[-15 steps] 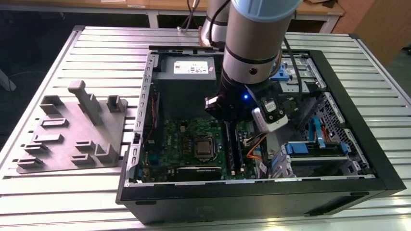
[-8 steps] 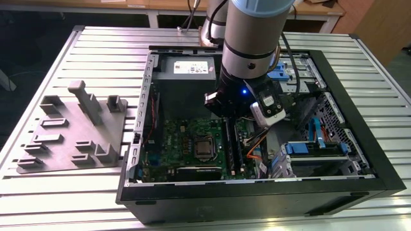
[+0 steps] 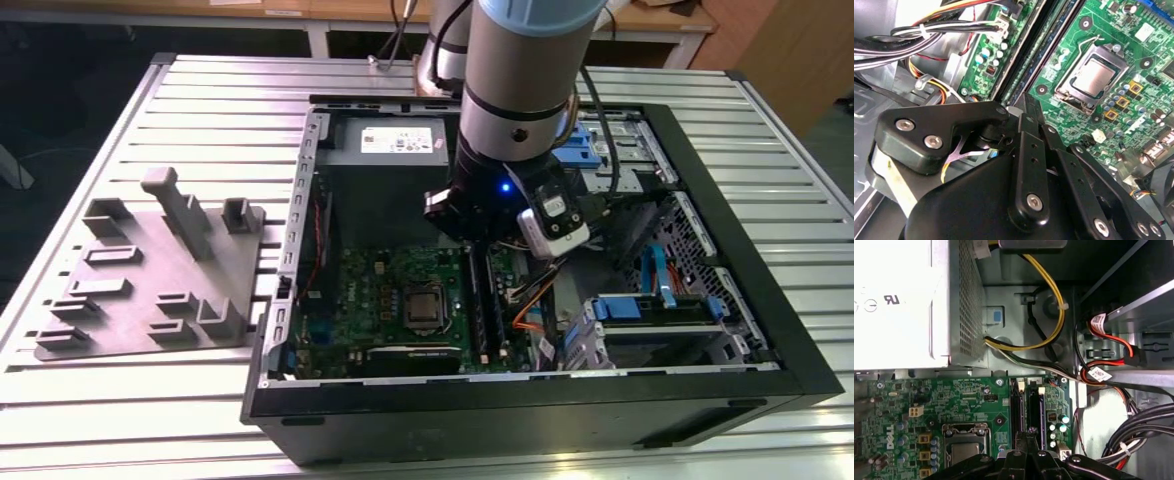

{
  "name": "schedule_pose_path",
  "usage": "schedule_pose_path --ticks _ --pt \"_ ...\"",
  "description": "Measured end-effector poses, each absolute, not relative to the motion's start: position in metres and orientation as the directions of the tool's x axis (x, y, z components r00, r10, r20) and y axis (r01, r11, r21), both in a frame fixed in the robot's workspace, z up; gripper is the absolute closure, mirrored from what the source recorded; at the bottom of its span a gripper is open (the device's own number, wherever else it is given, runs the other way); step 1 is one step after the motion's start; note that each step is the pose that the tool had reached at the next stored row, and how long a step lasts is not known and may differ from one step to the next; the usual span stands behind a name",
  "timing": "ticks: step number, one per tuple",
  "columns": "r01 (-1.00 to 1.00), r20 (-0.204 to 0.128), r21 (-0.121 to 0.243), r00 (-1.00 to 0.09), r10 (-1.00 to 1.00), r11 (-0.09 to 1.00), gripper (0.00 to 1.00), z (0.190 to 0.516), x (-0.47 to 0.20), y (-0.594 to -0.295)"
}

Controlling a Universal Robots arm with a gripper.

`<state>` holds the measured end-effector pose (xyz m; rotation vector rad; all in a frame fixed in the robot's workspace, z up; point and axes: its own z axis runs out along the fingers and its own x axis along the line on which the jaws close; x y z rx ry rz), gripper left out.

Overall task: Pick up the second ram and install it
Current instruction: 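Press down the second ram until it locks into place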

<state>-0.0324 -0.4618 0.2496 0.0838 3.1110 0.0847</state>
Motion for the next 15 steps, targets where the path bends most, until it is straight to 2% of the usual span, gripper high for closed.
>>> schedule_pose_path --ticks 15 --pt "0.053 -0.027 0.055 -0.998 0.055 0.997 0.93 0.2449 -0.0323 -0.4561"
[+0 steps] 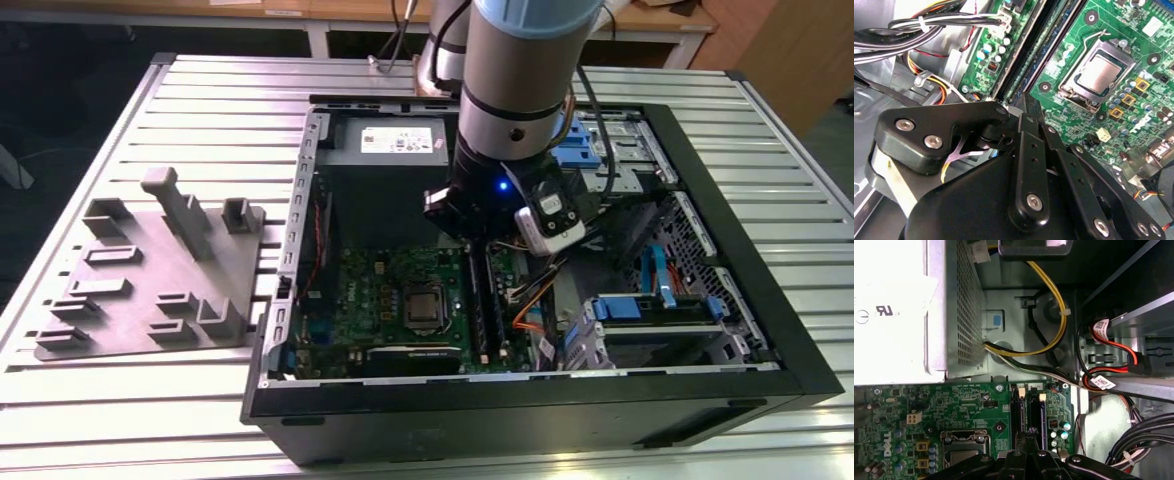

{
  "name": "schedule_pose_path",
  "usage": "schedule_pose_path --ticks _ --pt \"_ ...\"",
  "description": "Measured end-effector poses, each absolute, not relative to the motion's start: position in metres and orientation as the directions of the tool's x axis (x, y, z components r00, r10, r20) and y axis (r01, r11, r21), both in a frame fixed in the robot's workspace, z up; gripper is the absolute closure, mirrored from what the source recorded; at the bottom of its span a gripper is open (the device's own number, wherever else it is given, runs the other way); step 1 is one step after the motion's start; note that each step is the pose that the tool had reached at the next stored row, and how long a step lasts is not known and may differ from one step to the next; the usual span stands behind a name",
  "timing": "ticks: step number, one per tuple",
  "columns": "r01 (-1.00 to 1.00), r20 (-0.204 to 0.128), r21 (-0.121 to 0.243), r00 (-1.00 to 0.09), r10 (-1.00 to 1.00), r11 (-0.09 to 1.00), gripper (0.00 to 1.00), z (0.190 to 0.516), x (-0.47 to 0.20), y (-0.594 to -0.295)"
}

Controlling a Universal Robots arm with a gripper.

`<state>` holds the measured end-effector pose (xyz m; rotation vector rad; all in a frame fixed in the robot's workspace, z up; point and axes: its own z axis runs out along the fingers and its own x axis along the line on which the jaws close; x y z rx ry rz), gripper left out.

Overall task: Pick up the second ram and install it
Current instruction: 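Press down the second ram until it locks into place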

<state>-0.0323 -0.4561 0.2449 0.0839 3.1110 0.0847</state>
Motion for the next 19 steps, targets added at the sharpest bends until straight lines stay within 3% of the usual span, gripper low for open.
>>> schedule_pose_path --ticks 19 --pt "0.048 -0.026 0.055 -0.998 0.05 0.997 0.93 0.231 -0.03 -0.448"
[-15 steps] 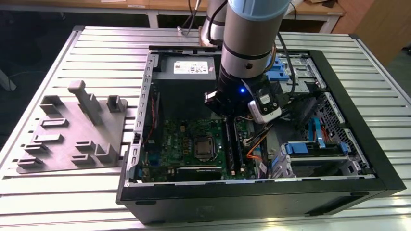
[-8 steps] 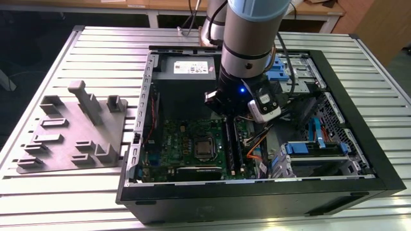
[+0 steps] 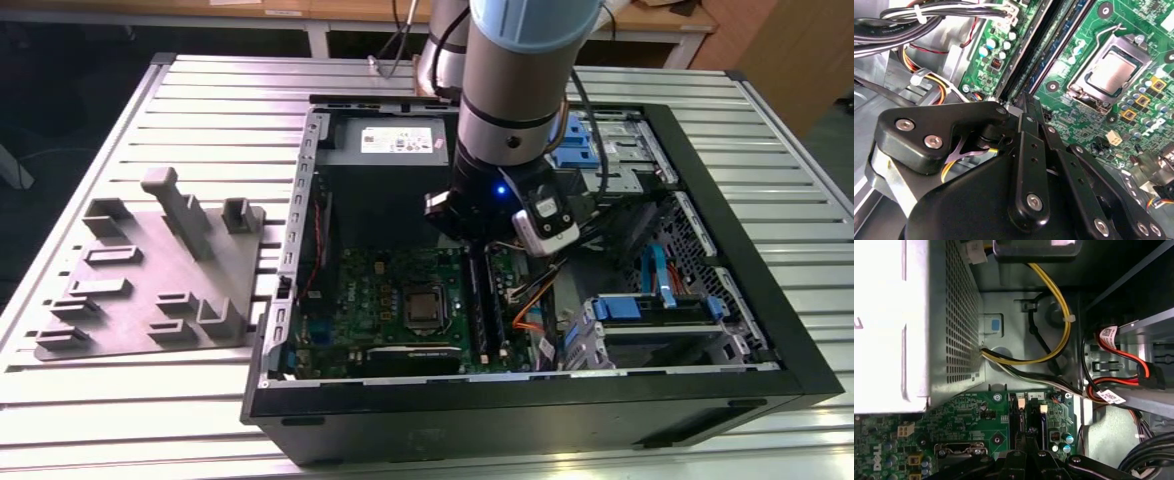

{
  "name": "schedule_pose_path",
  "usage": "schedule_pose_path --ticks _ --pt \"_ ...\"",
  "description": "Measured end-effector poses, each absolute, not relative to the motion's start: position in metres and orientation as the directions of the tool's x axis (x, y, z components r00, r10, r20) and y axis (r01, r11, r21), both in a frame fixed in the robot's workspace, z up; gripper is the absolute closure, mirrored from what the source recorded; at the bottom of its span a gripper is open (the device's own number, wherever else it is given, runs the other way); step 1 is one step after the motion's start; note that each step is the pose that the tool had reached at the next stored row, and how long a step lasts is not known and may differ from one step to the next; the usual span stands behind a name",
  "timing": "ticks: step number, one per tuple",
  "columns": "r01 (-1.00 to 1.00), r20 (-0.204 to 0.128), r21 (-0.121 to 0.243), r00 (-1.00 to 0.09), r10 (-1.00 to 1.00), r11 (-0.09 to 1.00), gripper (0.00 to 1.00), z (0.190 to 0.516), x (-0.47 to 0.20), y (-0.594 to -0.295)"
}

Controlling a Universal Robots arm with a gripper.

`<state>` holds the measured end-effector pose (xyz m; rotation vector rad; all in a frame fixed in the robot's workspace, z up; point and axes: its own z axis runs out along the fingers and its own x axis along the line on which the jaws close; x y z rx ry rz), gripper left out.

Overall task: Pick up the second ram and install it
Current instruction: 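Press down the second ram until it locks into place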

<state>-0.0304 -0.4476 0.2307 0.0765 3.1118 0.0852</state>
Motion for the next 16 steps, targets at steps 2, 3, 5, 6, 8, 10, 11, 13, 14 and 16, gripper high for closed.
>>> schedule_pose_path --ticks 2,3,5,6,8,10,11,13,14,16 --pt "0.048 -0.026 0.055 -0.998 0.05 0.997 0.93 0.2286 -0.0304 -0.4474" --pt "0.048 -0.026 0.055 -0.998 0.05 0.997 0.93 0.2273 -0.0304 -0.4473" --pt "0.048 -0.026 0.055 -0.998 0.05 0.997 0.93 0.2263 -0.0304 -0.4473" --pt "0.048 -0.026 0.055 -0.998 0.05 0.997 0.93 0.2261 -0.0304 -0.4473" --pt "0.046 -0.026 0.055 -0.999 0.047 0.997 0.93 0.2249 -0.0304 -0.4473" --pt "0.042 -0.026 0.055 -0.999 0.043 0.998 0.93 0.2232 -0.0304 -0.4472" --pt "0.04 -0.026 0.055 -0.999 0.041 0.998 0.93 0.2224 -0.0304 -0.4472" --pt "0.038 -0.026 0.055 -0.999 0.04 0.998 0.93 0.222 -0.0305 -0.4472" --pt "0.038 -0.026 0.055 -0.999 0.04 0.998 0.93 0.222 -0.0305 -0.4473" --pt "0.038 -0.026 0.055 -0.999 0.04 0.998 0.93 0.222 -0.0304 -0.4472"
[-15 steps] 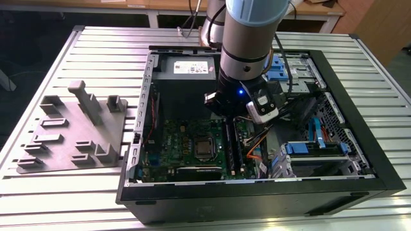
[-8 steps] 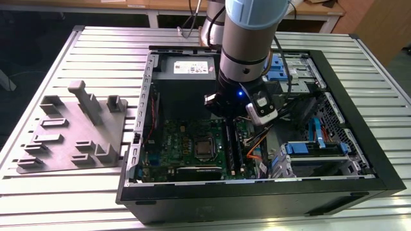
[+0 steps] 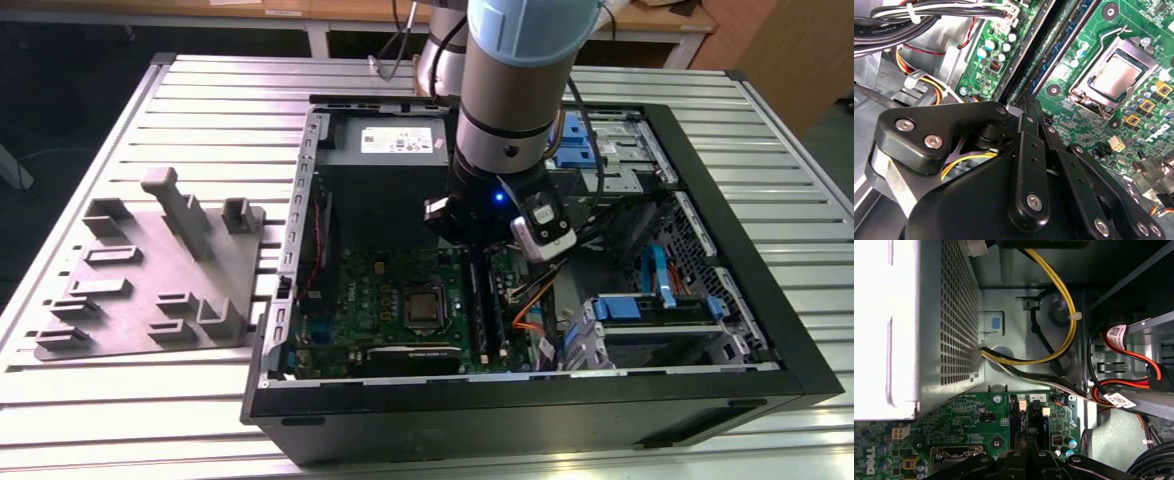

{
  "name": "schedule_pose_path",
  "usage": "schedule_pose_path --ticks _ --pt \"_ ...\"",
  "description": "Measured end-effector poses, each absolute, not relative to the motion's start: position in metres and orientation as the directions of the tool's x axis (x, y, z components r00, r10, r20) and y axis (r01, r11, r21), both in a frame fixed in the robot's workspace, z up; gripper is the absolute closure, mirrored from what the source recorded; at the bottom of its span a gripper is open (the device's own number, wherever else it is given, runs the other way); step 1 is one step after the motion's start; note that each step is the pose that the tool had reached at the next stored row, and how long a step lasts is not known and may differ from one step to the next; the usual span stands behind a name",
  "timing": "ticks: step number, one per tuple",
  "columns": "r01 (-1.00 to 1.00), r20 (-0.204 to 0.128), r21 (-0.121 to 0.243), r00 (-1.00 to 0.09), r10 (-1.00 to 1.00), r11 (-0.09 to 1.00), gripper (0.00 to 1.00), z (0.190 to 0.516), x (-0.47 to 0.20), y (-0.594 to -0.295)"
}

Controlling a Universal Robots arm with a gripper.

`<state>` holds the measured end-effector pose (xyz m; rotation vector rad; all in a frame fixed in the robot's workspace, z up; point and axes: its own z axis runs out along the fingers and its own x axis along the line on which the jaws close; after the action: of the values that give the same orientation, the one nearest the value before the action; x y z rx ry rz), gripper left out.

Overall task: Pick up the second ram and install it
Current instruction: 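Press down the second ram until it locks into place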

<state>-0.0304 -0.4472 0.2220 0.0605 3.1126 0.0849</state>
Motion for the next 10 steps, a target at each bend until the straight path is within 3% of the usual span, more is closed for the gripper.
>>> schedule_pose_path --ticks 10 --pt "0.038 -0.026 0.055 -0.999 0.039 0.998 0.93 0.2194 -0.0304 -0.4472"
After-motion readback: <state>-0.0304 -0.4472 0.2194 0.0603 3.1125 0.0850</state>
